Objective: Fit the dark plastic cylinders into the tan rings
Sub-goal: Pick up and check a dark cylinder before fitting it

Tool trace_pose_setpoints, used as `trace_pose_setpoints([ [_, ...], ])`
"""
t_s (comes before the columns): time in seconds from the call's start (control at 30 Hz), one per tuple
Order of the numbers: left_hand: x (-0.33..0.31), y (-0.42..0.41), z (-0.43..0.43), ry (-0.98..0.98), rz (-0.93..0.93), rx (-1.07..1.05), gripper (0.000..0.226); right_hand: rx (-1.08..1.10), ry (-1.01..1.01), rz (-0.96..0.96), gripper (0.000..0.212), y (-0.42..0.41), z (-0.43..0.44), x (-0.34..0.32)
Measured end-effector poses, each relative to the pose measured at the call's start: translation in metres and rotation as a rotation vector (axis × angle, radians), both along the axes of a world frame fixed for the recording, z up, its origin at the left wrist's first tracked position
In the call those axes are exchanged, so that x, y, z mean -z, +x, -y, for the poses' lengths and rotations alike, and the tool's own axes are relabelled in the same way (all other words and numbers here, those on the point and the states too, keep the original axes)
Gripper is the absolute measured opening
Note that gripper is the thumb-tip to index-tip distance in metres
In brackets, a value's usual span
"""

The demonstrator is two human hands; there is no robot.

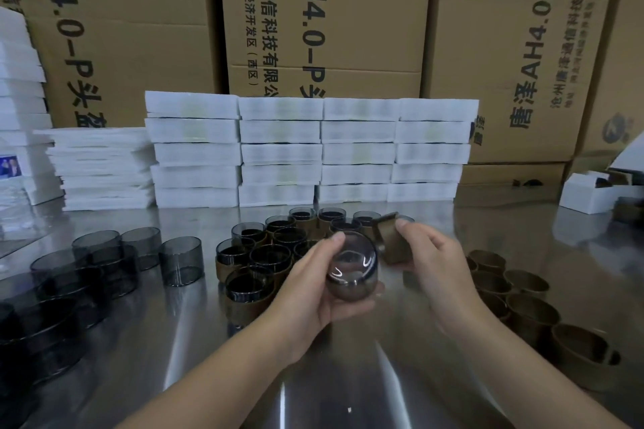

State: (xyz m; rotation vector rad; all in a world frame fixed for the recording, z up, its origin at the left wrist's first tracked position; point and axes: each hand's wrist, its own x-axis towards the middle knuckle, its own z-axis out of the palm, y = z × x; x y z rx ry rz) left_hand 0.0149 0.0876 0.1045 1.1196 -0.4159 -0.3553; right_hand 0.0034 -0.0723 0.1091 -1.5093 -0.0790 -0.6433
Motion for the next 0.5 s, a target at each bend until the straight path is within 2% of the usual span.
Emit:
trace_pose_setpoints([
  [0.13,-0.004,0.003,-0.001,-0.053,0.005,-0.121,0.073,0.057,-0.048,0.117,0.038,-0.008,-0.006,-0.005],
  [0.23,-0.003,0.000,0.002,-0.051,0.011,-0.184,0.070,0.145,-0.213,0.271,0.039,-0.014,-0.011,-0.005],
  [0.4,-0.003,-0.007,0.006,-0.021,0.020,-0.181,0.079,0.277,-0.575,0.511,0.022,-0.027,-0.019,-0.004],
  [0.5,-0.002,-0.008,0.006,0.048,0.057,-0.194,0.075,0.237,-0.625,0.571,0.033,-0.030,-0.024,-0.006],
])
